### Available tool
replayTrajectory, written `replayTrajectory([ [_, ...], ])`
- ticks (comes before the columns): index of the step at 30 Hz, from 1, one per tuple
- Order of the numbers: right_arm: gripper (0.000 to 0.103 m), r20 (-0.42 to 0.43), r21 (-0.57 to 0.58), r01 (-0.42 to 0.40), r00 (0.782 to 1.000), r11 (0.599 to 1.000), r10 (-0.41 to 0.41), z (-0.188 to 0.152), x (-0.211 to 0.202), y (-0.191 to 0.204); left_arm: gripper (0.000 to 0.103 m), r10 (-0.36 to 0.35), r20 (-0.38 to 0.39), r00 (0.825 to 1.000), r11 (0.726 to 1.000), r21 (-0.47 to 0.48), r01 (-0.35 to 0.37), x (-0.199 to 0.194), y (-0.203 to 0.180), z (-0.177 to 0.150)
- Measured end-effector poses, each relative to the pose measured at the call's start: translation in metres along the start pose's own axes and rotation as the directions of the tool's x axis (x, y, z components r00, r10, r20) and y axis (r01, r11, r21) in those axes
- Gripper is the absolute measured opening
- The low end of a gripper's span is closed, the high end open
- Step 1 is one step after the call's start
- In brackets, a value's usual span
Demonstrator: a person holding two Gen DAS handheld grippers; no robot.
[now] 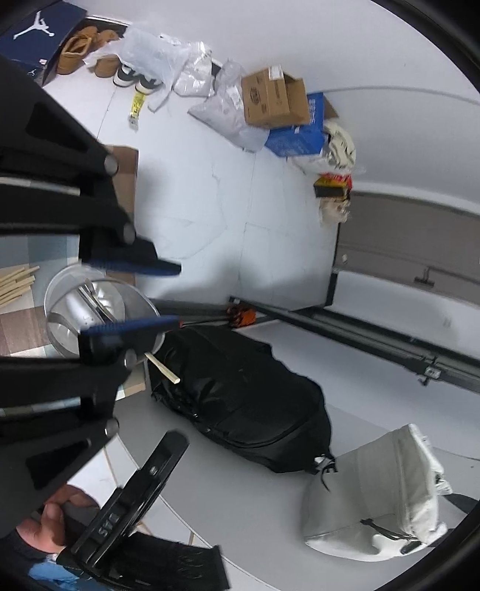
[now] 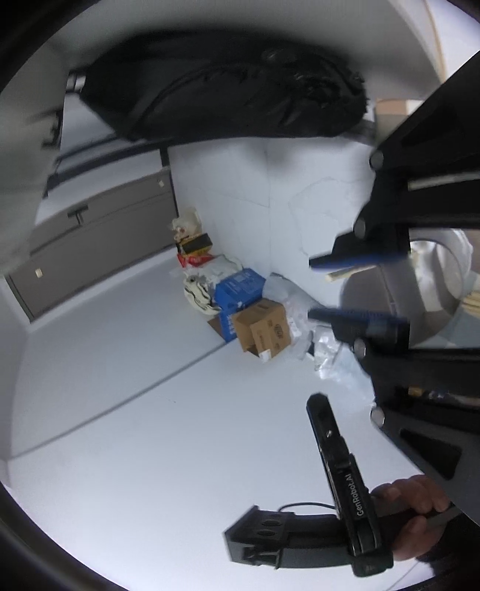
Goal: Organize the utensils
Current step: 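Open the right tool to drop its stick into the holder while the left tool releases its stick, then move both tools back down to the pile of wooden sticks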
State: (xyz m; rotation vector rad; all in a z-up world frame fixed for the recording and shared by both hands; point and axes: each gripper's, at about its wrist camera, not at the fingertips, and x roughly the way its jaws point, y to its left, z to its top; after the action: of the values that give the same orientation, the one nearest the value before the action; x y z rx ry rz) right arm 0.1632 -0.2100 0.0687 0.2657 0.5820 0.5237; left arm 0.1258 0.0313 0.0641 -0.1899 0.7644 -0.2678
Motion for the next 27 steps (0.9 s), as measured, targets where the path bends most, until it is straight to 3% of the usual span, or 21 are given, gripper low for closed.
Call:
replayTrajectory([
  [4, 0.038, 0.023, -0.004, 0.013, 1.000, 1.000, -0.013, -0.013, -0.022, 0.004, 0.038, 0.025, 0.022, 0.999, 1.000, -0.015, -0.024, -0.014, -0.005, -0.009],
  [6, 0.048, 0.028, -0.007, 0.020, 0.999, 1.000, -0.020, -0.018, -0.031, 0.007, 0.042, 0.042, 0.035, 0.999, 0.999, -0.013, -0.041, -0.022, -0.007, -0.015],
  [11, 0.055, 0.041, -0.005, 0.027, 0.999, 1.000, -0.027, -0.032, -0.053, 0.015, 0.055, 0.062, 0.060, 0.996, 0.998, -0.018, -0.061, -0.036, -0.009, -0.027],
  [18, 0.070, 0.059, -0.015, 0.041, 0.997, 0.999, -0.040, -0.054, -0.079, 0.029, 0.058, 0.083, 0.073, 0.994, 0.996, -0.020, -0.082, -0.049, -0.010, -0.051],
  [21, 0.073, 0.058, -0.013, 0.046, 0.997, 0.999, -0.046, -0.065, -0.087, 0.034, 0.070, 0.101, 0.079, 0.992, 0.995, -0.017, -0.100, -0.055, -0.009, -0.064],
  [27, 0.082, 0.045, -0.023, 0.071, 0.997, 0.997, -0.070, -0.091, -0.094, 0.039, 0.073, 0.129, 0.095, 0.987, 0.992, -0.023, -0.127, -0.056, -0.003, -0.091],
])
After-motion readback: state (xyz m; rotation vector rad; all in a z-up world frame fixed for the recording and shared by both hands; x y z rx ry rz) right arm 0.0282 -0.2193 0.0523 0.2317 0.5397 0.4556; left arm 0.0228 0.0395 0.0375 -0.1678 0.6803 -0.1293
